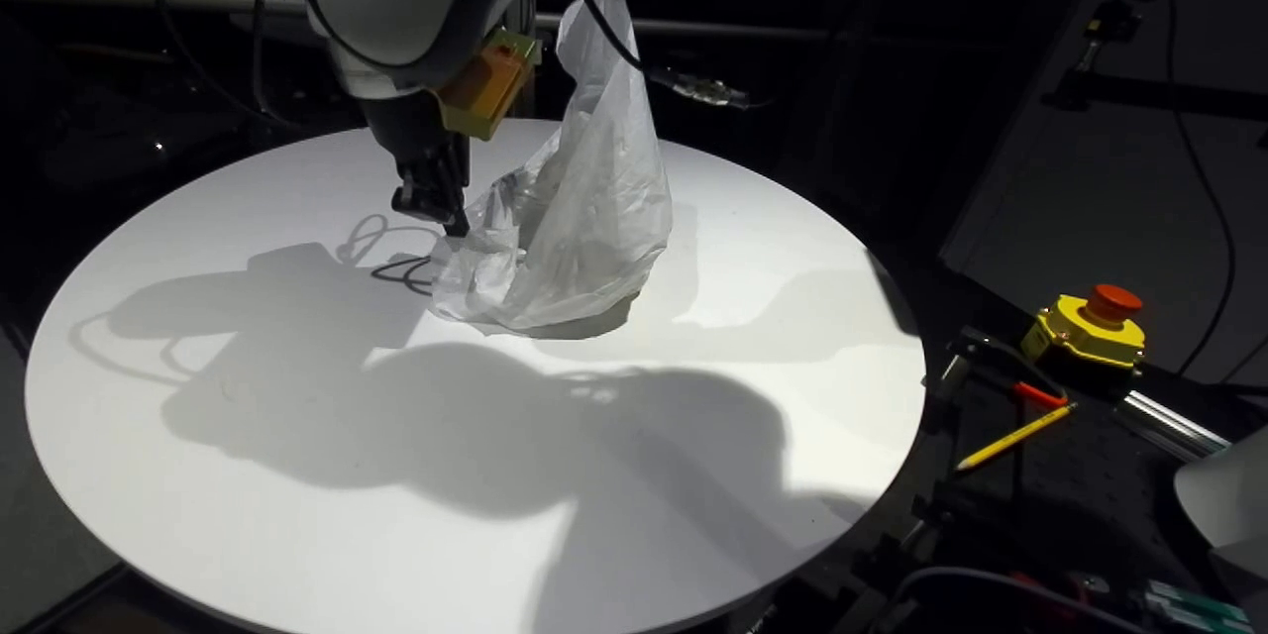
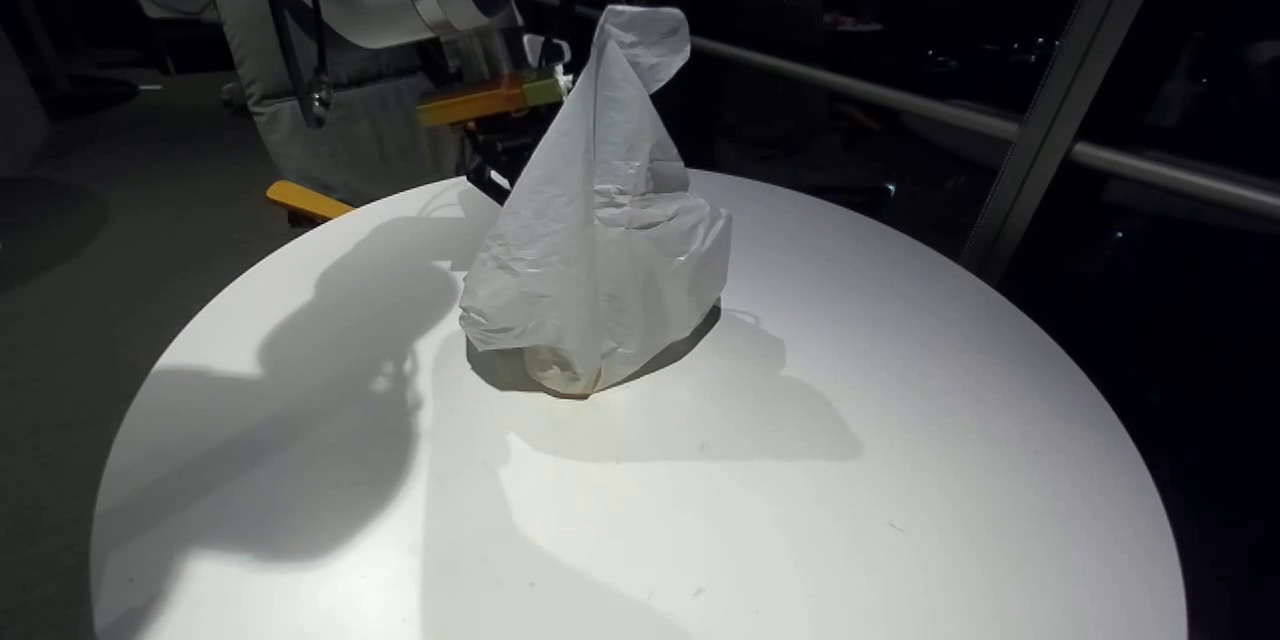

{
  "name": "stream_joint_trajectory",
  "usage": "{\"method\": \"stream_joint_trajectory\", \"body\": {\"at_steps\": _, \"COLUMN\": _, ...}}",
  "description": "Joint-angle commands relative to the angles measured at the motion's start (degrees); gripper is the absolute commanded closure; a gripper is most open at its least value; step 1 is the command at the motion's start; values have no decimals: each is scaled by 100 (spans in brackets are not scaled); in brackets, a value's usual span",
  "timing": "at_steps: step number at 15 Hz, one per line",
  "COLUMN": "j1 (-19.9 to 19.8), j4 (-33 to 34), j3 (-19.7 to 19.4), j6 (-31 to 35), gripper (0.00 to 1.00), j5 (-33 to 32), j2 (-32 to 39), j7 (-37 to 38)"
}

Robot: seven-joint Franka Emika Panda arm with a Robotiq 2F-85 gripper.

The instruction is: Place the three containers inside the white plastic, pull up the plastic bag

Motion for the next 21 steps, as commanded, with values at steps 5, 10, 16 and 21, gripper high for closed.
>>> {"method": "stream_joint_trajectory", "body": {"at_steps": 5, "j1": -215, "j4": -1533, "j3": 164, "j6": 108, "gripper": 94, "j5": 248, "j2": -1834, "j7": 159}}
{"method": "stream_joint_trajectory", "body": {"at_steps": 10, "j1": -296, "j4": -1389, "j3": 323, "j6": -230, "gripper": 71, "j5": 194, "j2": -1702, "j7": -279}}
{"method": "stream_joint_trajectory", "body": {"at_steps": 16, "j1": -167, "j4": -563, "j3": 167, "j6": 470, "gripper": 35, "j5": -653, "j2": -363, "j7": -1071}}
{"method": "stream_joint_trajectory", "body": {"at_steps": 21, "j1": -96, "j4": 111, "j3": -94, "j6": 788, "gripper": 1, "j5": -1362, "j2": 443, "j7": -1701}}
